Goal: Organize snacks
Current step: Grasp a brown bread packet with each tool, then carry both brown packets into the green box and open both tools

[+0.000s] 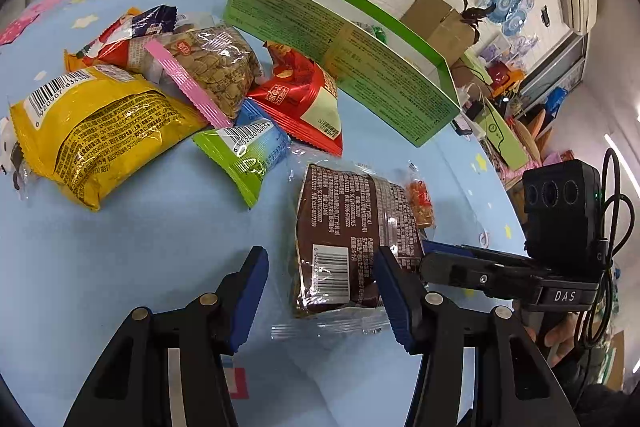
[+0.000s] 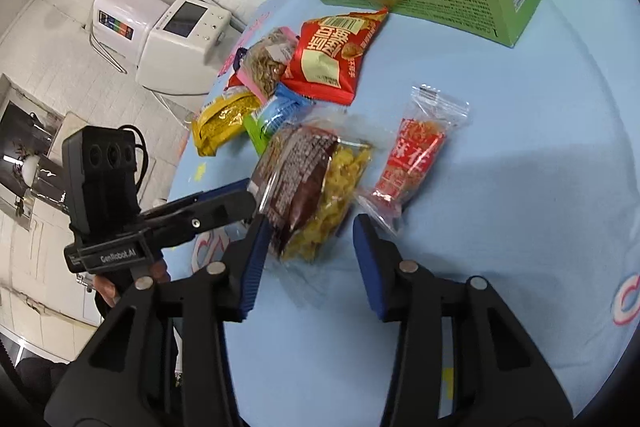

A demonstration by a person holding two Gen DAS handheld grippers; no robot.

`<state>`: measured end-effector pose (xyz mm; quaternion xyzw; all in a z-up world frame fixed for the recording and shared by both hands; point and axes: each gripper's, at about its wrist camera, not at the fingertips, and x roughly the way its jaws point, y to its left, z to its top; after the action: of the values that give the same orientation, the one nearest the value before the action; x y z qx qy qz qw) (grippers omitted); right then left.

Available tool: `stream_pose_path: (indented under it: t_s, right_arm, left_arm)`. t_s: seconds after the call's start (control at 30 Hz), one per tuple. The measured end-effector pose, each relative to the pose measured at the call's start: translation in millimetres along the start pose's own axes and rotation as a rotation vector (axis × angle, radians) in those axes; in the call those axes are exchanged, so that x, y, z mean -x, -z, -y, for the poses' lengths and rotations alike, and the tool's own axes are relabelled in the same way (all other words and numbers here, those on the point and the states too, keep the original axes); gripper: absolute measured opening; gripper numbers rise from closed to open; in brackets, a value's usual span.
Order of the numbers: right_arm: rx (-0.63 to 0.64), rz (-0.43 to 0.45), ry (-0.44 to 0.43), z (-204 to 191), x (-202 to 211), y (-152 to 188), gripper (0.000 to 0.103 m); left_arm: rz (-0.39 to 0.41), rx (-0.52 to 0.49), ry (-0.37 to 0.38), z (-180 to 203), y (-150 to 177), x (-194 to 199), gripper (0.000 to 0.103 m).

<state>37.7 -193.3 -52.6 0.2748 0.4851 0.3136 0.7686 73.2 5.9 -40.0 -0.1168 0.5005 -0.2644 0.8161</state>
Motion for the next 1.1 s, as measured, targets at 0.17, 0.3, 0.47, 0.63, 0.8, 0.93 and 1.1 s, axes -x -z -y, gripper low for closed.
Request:
stream_pose_path:
  t_s: [0.17,0.3,0.47,0.63,0.8,0.93,1.1]
  right_arm:
    - [0.020,0.035,0.052,-4.8,-7.2,-5.9,0.035]
    - [0.055,0.052,0.090,-15.5,3.8,-0.8,0.034]
    - [0.135,0.147,0.102,-39.0,32.5,-12.4,0.034]
    - [0.179,0.259,0.144,-49.7,60.0,-44.1,0.034]
    - [0.163,0.342,0.176,-35.2,81.0,-81.8,0.034]
    - [0.144,0.380,0.198,-18.1,88.7,-109.2,0.034]
    - [0.104,0.388,0.213,6.5,86.1,-137.8,0.034]
  left_arm:
    - [0.020,-0.019,0.011,5.7,-4.4,-5.5,0.036]
    - [0.043,-0.035,0.002,17.6,-2.7,4.9,0.031]
    - [0.135,-0.086,0.021,41.1,-18.9,29.5,0.031]
    - [0.211,-0.136,0.044,64.6,-61.6,34.5,0.031]
    - [0.241,-0.173,0.064,85.5,-111.5,21.3,0.031]
    - [0.232,-0.181,0.080,96.7,-145.5,1.0,0.031]
    - [0.206,-0.192,0.065,103.1,-176.8,-28.9,0.031]
